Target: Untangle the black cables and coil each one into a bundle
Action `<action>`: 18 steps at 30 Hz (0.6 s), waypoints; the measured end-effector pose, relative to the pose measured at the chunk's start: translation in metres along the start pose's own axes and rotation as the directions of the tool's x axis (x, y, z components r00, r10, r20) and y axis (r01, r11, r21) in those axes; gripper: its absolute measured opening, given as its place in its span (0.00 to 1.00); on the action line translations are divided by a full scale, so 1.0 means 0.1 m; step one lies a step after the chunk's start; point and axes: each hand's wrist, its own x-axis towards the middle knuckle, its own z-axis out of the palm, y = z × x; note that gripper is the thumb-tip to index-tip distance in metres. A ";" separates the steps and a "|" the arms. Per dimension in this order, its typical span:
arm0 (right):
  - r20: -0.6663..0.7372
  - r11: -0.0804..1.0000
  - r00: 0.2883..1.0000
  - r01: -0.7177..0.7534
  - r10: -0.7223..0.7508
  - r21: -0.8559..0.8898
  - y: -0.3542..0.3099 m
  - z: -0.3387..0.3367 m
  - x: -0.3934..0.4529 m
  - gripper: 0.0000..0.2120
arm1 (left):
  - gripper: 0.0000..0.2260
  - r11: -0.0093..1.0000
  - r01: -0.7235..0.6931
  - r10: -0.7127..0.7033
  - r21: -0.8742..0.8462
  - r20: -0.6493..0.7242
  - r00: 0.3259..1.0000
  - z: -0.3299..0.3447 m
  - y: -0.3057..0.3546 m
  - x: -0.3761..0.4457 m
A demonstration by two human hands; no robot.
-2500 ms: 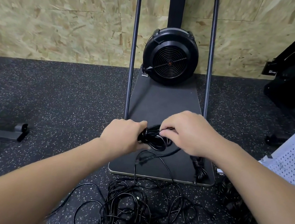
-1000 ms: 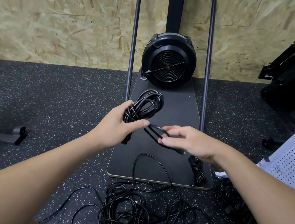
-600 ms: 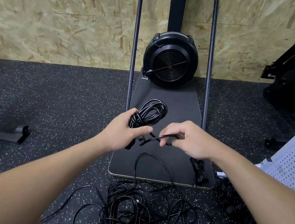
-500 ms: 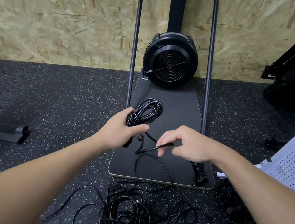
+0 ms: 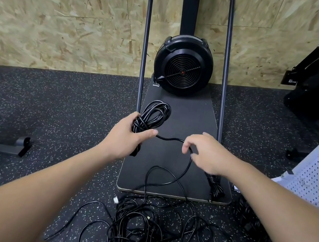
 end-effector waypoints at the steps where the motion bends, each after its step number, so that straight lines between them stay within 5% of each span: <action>1: -0.011 1.000 1.000 -0.002 0.002 0.009 0.04 0.02 0.04 0.14 | 0.17 1.000 -0.008 0.008 0.005 0.005 1.000 0.00 0.00 0.00; 3: -0.015 0.999 1.000 0.022 -0.022 0.030 0.04 0.01 0.06 0.10 | 0.17 1.000 -0.015 0.015 0.004 0.013 1.000 0.01 0.00 0.00; 10: 0.012 0.978 0.989 0.144 -0.147 0.149 -0.31 0.18 0.03 0.31 | 0.16 0.998 -0.057 0.056 0.015 0.074 0.996 0.13 0.10 -0.04; 18: 0.080 0.771 0.995 -0.001 -0.065 0.637 -0.45 0.23 0.10 0.11 | 0.15 0.987 -0.123 0.114 0.100 0.090 0.989 0.15 0.08 0.00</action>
